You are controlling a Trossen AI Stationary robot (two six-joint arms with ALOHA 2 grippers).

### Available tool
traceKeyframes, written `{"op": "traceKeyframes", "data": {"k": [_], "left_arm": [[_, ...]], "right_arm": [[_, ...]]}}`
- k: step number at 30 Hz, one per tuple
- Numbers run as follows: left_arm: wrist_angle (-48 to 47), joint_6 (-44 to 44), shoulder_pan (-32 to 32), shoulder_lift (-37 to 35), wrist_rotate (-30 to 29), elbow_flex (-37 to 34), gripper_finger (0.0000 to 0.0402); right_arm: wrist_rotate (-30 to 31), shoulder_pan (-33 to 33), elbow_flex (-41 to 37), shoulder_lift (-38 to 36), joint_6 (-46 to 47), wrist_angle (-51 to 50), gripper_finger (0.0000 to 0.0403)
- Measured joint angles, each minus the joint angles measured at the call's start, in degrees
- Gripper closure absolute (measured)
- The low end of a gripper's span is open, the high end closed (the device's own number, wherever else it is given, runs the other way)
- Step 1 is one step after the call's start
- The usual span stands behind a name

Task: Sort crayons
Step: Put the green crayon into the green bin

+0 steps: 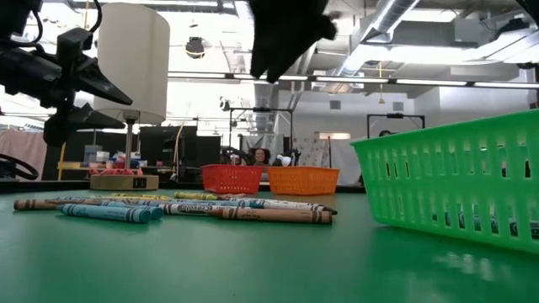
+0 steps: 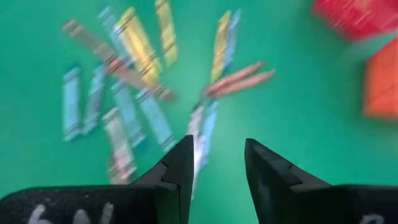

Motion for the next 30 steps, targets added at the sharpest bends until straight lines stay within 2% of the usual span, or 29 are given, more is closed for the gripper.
{"op": "traceKeyframes", "data": {"k": [4,9,15,23,30], "left_arm": [[-0.4,0.7,0.0,0.0,4.0,0.0,0.0186],[-1.0,0.5,0.0,0.0,6.2,0.0,0.0186],[-1.1,1.5,0.0,0.0,7.2,0.0,0.0186],[-1.2,1.4,0.0,0.0,8.0,0.0,0.0186],[-1.2,-0.5,0.0,0.0,7.8,0.0,0.0186]], "right_arm": [[-0.1,-2.2,0.0,0.0,-6.9,6.1,0.0266],[-6.7,-6.3,0.0,0.0,-9.5,13.0,0.0266],[-7.0,-7.2,-2.9,0.0,-4.3,14.0,0.0266],[-7.0,-7.6,-14.2,0.0,3.4,18.4,0.0266],[-15.7,-8.1,-22.3,0.0,2.8,26.6,0.0266]]}}
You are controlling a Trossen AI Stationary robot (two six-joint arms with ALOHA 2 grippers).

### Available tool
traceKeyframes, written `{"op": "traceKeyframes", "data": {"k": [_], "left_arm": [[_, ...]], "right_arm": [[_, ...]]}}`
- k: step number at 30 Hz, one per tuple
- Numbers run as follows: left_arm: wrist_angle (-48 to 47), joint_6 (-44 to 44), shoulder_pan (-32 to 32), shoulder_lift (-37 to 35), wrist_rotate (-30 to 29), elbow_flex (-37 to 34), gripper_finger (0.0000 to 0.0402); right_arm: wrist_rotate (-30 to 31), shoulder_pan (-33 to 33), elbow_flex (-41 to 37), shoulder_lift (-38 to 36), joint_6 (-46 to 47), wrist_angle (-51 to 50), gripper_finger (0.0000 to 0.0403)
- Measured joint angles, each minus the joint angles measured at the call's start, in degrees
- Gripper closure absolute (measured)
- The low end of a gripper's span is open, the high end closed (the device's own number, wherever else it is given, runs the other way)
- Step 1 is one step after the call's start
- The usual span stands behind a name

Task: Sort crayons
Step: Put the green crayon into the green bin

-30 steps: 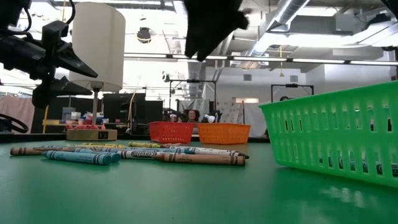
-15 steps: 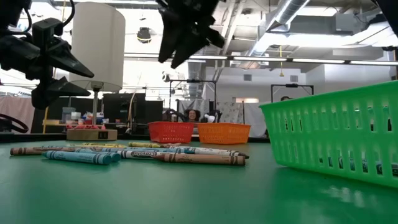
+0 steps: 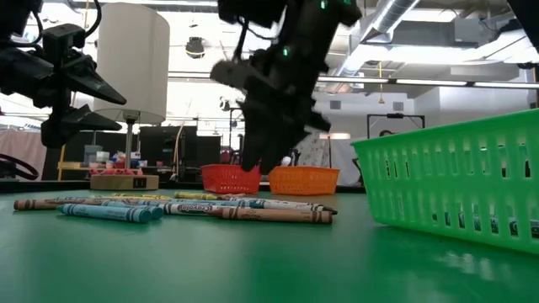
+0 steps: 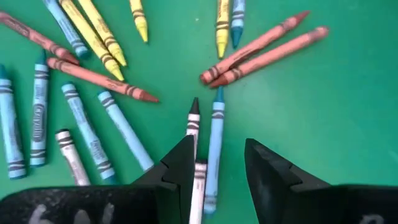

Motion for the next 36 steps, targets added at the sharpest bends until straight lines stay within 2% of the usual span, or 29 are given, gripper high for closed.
{"op": "traceKeyframes", "data": {"k": [8,36], "left_arm": [[0.4,-2.0,0.0,0.0,-5.5,0.0,0.0186],[0.4,-2.9,0.0,0.0,-4.9,0.0,0.0186]], "right_arm": [[-0.3,-0.3,-3.3,0.0,-6.5,3.3,0.0266],[0.1,-0.9,-4.9,0.0,-8.1,7.7,0.0266]]}}
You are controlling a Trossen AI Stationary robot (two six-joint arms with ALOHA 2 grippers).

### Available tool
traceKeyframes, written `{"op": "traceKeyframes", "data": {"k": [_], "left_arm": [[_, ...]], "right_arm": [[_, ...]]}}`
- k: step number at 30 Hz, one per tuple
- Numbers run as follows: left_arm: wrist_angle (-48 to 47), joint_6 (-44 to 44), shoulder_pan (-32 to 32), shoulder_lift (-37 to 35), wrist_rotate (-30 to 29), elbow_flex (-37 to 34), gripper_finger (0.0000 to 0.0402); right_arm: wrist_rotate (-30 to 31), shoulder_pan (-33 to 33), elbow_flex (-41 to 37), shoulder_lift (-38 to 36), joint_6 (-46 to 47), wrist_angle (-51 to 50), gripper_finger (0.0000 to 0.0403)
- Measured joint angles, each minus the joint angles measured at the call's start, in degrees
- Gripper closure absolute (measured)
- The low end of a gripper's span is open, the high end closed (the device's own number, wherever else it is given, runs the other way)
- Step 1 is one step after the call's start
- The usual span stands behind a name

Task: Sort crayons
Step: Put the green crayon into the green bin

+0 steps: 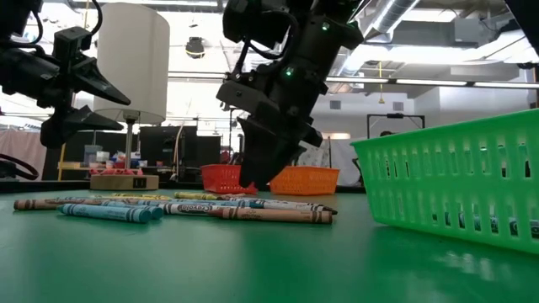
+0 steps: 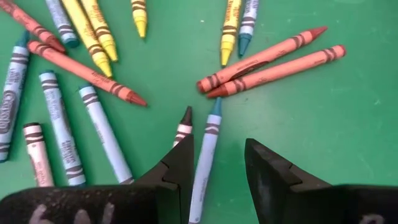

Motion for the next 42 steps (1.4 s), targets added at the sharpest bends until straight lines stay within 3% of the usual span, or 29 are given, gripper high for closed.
{"op": "traceKeyframes", "data": {"k": [27,42], "left_arm": [[0.0,0.0,0.0,0.0,-0.2,0.0,0.0186],[0.0,0.5,0.0,0.0,-0.4,0.0,0.0186]], "right_arm": [[1.3,0.0,0.0,0.0,0.0,-0.4,0.0266],[-1.6,0.4,0.1,2.6,1.2,0.8,0.0266]]}}
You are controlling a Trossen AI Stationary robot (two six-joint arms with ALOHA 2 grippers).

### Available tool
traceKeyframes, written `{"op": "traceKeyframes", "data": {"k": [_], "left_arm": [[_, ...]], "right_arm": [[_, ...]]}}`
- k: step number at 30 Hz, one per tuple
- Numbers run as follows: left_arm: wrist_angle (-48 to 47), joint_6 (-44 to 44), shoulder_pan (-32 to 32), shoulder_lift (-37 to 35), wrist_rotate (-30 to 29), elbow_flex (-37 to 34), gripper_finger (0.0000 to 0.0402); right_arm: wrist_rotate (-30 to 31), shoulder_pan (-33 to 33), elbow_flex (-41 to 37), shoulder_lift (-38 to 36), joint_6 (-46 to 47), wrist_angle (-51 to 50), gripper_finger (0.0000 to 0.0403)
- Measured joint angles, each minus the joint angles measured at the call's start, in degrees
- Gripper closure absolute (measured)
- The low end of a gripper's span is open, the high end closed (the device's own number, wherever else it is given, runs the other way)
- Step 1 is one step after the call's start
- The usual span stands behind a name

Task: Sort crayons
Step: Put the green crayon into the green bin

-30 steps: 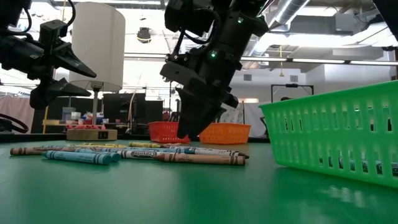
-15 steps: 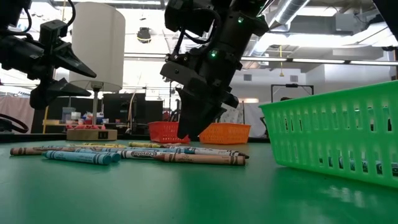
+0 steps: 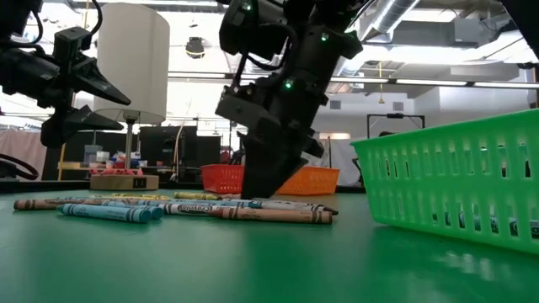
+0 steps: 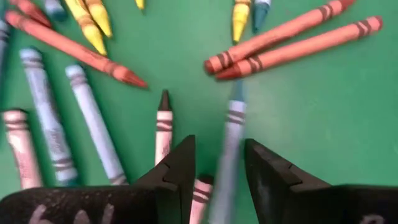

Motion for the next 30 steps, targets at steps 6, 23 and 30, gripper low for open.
{"op": "traceKeyframes", "data": {"k": [6,23,30], "left_arm": [[0.0,0.0,0.0,0.0,0.0,0.0,0.0186],[0.0,1.0,0.0,0.0,-1.1,0.0,0.0186],[0.0,1.0,0.0,0.0,-1.1,0.0,0.0186]], "right_arm": [[-0.2,0.0,0.2,1.0,0.7,0.5,0.0266],[-1.8,-2.1,0.8,0.9,8.4,-3.1,0.0380],[-2.1,-2.4,5.8,1.1,6.1,-8.3,0.0397]]}}
